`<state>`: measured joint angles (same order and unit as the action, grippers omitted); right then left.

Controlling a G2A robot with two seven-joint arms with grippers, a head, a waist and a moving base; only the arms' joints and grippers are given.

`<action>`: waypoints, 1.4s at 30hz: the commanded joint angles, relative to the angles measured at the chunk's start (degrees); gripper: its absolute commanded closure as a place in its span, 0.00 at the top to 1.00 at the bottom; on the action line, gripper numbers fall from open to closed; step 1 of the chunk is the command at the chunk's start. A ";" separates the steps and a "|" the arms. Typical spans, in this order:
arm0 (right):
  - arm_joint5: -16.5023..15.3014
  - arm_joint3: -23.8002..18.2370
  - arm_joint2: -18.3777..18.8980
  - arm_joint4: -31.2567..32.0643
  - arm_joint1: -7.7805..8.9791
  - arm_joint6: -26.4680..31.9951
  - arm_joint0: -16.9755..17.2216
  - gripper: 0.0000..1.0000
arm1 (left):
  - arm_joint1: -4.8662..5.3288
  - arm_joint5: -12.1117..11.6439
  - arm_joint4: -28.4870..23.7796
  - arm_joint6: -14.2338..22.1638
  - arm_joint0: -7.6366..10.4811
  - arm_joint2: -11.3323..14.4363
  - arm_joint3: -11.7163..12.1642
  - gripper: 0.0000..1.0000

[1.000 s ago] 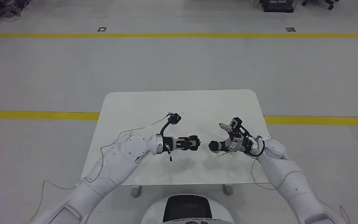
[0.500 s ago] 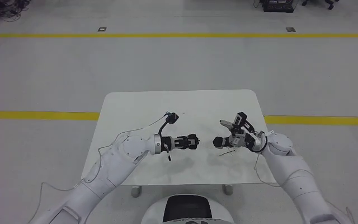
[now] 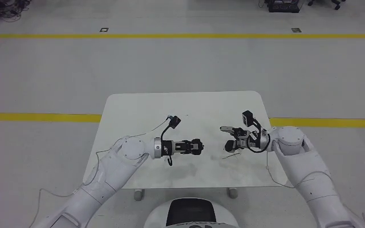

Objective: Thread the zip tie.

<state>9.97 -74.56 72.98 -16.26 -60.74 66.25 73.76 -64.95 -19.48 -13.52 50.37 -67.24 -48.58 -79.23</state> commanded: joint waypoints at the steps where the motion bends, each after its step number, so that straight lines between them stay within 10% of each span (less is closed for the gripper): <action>1: -0.02 -0.09 -0.05 0.28 0.00 -0.47 0.03 1.00 | 0.00 0.00 0.05 -0.05 0.00 0.01 0.01 0.00; 7: 9.51 -6.18 -3.59 16.72 0.59 -8.35 -2.02 1.00 | 0.06 1.66 0.43 -1.68 -0.45 0.49 -0.40 0.00; 22: 9.37 -2.02 -8.43 27.77 -0.10 -6.95 -5.16 1.00 | 0.73 4.85 1.12 -2.57 -1.31 0.03 -0.86 0.00; 31: 7.29 -4.89 -15.09 48.61 0.79 -0.49 -8.57 1.00 | 0.73 4.85 1.12 -2.57 -1.31 0.03 -0.86 0.00; 42: 5.61 -4.03 -16.34 50.15 0.72 0.19 -8.57 1.00 | 0.73 4.85 1.12 -2.57 -1.31 0.03 -0.86 0.00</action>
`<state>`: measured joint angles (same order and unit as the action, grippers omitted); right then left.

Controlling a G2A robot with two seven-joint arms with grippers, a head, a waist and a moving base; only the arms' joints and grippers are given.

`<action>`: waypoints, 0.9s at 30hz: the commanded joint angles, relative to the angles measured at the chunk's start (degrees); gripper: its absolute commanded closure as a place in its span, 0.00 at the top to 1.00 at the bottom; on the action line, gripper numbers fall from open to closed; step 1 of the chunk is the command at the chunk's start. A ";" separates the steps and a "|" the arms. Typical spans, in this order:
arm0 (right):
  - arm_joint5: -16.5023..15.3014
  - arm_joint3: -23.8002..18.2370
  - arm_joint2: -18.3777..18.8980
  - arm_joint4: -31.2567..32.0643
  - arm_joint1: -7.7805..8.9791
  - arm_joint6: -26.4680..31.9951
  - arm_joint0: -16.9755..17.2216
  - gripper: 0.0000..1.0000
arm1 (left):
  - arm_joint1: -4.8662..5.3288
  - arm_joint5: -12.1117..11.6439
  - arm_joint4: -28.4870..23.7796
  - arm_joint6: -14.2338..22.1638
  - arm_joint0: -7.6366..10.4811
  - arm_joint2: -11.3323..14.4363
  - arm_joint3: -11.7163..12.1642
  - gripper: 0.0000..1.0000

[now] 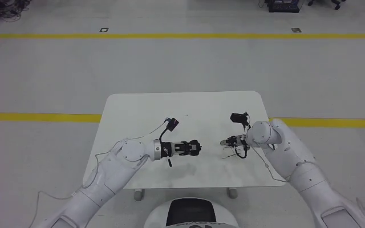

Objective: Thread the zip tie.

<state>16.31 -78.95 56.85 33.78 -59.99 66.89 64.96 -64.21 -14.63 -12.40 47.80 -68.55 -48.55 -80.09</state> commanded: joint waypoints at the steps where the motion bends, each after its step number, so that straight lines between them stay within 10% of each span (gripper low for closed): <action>1: -1.99 0.60 -0.33 -0.27 -0.06 -0.43 0.15 1.00 | 0.00 0.00 0.00 0.00 0.00 0.00 0.00 0.00; 7: -8.31 6.38 -1.61 -2.16 -0.54 0.98 -1.85 1.00 | 0.00 0.00 0.00 0.00 0.00 0.00 0.00 0.00; 27: -12.57 7.92 -2.74 -2.69 -0.94 -2.88 -1.05 1.00 | 0.00 0.00 0.00 0.00 0.00 0.00 0.00 0.00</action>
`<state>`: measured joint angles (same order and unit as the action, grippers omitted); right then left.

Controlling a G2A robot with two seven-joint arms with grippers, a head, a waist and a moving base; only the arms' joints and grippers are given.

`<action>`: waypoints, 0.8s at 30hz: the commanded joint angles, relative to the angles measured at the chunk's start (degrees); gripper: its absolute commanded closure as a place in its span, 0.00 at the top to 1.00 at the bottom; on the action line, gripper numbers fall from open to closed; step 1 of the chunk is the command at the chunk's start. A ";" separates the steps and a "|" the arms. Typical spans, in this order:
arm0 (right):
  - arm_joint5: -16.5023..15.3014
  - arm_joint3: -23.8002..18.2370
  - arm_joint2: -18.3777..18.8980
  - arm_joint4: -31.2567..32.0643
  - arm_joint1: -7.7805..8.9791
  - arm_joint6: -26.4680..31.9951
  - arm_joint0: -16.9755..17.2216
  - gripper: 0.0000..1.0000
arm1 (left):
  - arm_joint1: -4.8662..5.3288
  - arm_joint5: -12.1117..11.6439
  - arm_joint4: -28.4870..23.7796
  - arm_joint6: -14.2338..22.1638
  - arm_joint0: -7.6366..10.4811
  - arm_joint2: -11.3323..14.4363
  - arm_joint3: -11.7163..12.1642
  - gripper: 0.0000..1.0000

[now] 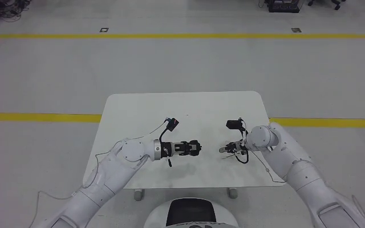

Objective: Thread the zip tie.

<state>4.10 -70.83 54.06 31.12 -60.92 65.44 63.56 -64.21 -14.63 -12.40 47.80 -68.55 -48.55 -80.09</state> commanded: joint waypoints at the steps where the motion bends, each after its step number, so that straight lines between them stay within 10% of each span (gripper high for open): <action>1: -1.13 -0.76 0.03 0.32 0.05 -1.88 0.58 1.00 | 0.00 0.00 0.00 0.00 0.00 0.00 0.00 0.00; 6: -2.59 -3.24 0.47 2.49 0.54 -2.17 1.78 0.89 | 0.00 0.00 0.00 0.00 0.00 0.00 0.00 0.00; 8: -2.06 -3.95 0.32 3.73 0.61 -2.31 2.05 0.50 | 0.00 0.00 0.00 0.00 0.00 0.00 0.00 0.00; 24: -0.28 -0.77 -2.15 6.72 -0.34 -5.97 1.90 0.39 | 0.00 0.00 0.00 0.00 0.00 0.00 0.00 0.00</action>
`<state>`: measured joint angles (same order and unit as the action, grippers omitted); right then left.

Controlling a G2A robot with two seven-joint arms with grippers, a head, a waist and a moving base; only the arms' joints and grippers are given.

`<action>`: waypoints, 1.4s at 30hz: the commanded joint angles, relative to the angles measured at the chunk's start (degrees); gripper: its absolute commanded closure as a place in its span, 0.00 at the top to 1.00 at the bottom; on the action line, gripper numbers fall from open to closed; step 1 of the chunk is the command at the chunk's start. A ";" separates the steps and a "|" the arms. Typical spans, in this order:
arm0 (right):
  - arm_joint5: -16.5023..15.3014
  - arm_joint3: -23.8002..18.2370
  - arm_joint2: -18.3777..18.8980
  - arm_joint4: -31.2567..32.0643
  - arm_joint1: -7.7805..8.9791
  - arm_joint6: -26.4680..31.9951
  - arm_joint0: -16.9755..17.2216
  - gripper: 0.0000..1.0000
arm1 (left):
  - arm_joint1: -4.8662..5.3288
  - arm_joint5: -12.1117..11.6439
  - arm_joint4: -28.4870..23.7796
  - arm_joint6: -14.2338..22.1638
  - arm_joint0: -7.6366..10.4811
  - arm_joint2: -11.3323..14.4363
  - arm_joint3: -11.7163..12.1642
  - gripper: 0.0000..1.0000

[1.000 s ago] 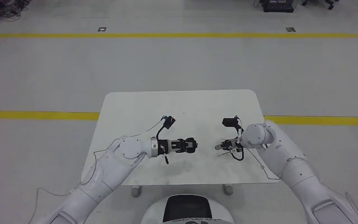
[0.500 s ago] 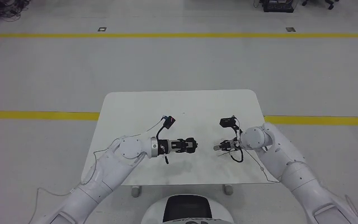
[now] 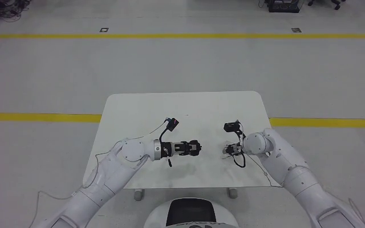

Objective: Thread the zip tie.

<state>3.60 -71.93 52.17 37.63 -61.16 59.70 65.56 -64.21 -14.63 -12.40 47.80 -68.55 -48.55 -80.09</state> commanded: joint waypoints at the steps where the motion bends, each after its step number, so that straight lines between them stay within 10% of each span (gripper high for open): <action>1: 0.34 0.65 -0.44 0.31 -0.20 -0.39 -0.19 0.39 | 0.00 0.00 0.00 0.00 0.00 0.00 0.00 0.00; 23: 2.66 6.10 -3.53 3.04 -2.21 -3.26 -2.30 0.38 | 0.00 0.00 0.00 0.00 0.00 0.00 0.00 0.00; 42: 3.78 2.95 -3.51 9.19 -2.22 -3.58 -0.79 0.39 | 0.00 0.00 0.00 0.00 0.00 0.00 0.00 0.00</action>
<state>7.31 -69.02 48.67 46.77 -63.32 56.01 64.74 -64.21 -14.63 -12.40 47.80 -68.55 -48.55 -80.09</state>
